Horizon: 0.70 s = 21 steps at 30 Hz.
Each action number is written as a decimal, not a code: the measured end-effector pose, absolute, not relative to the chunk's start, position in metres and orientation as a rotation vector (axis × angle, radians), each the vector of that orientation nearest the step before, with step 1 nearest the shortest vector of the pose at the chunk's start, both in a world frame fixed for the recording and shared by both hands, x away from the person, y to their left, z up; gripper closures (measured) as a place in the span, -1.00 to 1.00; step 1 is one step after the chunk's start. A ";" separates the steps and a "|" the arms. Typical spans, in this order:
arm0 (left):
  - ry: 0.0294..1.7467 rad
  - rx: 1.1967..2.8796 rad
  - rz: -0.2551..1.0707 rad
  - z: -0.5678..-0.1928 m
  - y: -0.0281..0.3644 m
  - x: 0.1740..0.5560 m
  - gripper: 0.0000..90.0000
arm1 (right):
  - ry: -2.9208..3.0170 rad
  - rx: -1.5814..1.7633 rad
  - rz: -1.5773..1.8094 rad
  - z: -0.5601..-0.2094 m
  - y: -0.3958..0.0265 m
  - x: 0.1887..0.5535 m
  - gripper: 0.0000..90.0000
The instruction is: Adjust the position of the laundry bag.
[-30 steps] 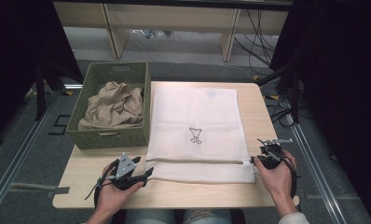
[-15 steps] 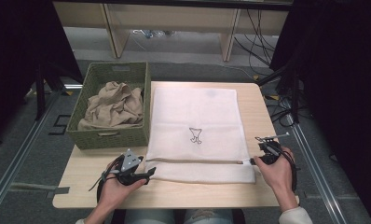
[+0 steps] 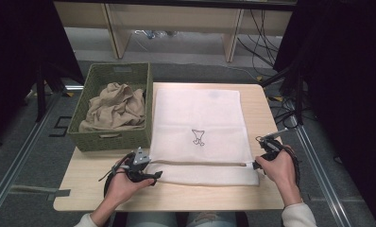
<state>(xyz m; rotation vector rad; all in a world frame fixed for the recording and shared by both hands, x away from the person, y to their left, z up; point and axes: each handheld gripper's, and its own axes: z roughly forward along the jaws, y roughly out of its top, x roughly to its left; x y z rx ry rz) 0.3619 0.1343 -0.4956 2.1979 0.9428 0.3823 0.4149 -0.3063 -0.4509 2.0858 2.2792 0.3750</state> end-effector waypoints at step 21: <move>0.972 2.258 0.430 -0.504 0.131 0.365 -0.13 | 2.378 1.981 0.309 -0.466 -0.301 0.421 0.49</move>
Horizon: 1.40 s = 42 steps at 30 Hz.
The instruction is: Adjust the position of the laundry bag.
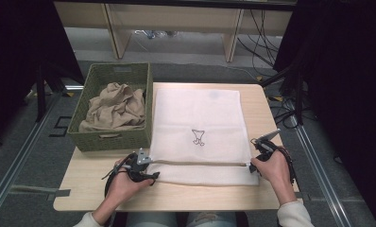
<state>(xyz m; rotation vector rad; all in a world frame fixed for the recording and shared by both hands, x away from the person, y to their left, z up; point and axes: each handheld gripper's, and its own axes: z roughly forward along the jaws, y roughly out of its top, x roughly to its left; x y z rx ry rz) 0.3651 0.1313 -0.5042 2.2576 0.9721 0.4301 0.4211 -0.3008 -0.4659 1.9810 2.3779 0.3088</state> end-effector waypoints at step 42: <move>0.931 2.283 0.457 -0.500 0.121 0.359 0.87 | 2.339 2.030 0.156 -0.465 -0.286 0.415 0.91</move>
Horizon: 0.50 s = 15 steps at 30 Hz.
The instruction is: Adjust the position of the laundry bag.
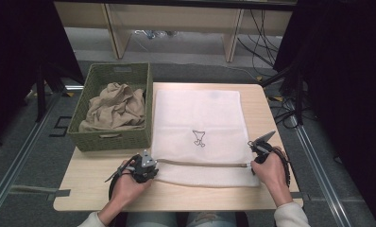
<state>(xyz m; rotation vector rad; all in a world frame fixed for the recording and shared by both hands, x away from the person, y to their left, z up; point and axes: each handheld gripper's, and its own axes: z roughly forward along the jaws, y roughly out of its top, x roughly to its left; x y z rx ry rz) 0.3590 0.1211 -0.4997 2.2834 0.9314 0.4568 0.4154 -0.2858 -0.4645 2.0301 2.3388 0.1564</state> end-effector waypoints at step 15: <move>0.932 2.249 0.379 -0.494 0.120 0.342 0.87 | 2.349 2.043 0.163 -0.458 -0.295 0.395 0.91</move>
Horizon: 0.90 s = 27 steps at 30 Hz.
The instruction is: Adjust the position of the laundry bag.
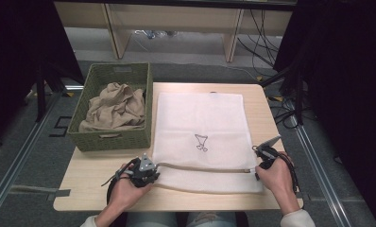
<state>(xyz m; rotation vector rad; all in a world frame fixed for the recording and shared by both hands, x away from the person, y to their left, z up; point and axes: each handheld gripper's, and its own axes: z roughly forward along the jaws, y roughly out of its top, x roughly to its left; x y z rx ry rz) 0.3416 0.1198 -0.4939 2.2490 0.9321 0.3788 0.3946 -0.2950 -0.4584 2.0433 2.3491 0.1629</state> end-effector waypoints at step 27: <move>0.883 2.263 0.327 -0.493 0.122 0.323 0.86 | 2.368 2.051 0.144 -0.459 -0.302 0.376 0.91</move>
